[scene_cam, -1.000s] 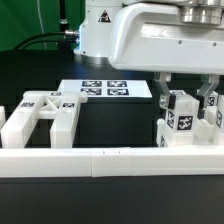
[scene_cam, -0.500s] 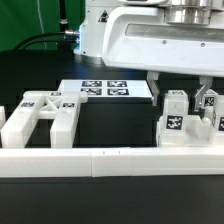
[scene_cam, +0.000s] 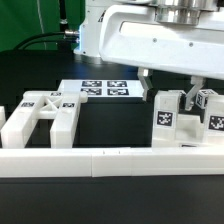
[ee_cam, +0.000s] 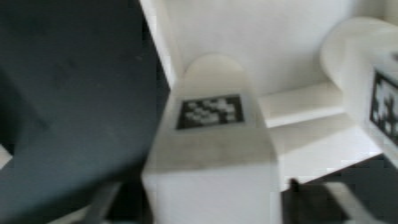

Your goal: Assemble chair

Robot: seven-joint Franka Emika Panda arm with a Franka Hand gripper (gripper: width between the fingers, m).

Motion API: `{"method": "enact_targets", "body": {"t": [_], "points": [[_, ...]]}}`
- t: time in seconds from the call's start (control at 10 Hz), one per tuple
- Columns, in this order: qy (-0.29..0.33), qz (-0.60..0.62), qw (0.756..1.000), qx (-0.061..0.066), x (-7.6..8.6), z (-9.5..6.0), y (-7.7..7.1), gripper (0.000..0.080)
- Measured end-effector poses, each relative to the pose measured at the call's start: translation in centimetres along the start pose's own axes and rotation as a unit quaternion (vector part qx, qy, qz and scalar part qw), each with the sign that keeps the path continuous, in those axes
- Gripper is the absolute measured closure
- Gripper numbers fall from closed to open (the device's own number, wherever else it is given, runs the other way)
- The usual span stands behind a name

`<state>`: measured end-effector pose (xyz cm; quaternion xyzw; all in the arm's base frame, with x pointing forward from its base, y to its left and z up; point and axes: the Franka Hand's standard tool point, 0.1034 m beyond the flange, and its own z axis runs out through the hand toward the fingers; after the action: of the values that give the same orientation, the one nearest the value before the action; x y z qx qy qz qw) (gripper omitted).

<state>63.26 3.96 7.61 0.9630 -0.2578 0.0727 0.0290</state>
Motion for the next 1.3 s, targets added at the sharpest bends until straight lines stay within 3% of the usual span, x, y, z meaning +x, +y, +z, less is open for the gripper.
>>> {"method": "enact_targets", "body": {"t": [0.1, 0.2, 0.5, 0.8, 0.9, 1.1, 1.3], "points": [[0.001, -0.013, 1.000, 0.001, 0.0, -0.2, 0.0, 0.0272], [0.004, -0.046, 0.999, 0.008, 0.2, -1.4, -0.2, 0.0176], [0.005, -0.085, 0.996, 0.026, -1.0, -4.5, -0.1, 0.0151], [0.005, -0.085, 0.996, 0.024, -1.0, -4.2, 0.0, 0.0151], [0.019, -0.092, 0.995, 0.042, -0.6, -4.3, 0.3, 0.0151], [0.014, -0.072, 0.994, 0.079, -1.4, -4.8, 1.2, 0.0151], [0.013, -0.072, 0.994, 0.080, -1.6, -4.7, 1.0, 0.0151]]}}
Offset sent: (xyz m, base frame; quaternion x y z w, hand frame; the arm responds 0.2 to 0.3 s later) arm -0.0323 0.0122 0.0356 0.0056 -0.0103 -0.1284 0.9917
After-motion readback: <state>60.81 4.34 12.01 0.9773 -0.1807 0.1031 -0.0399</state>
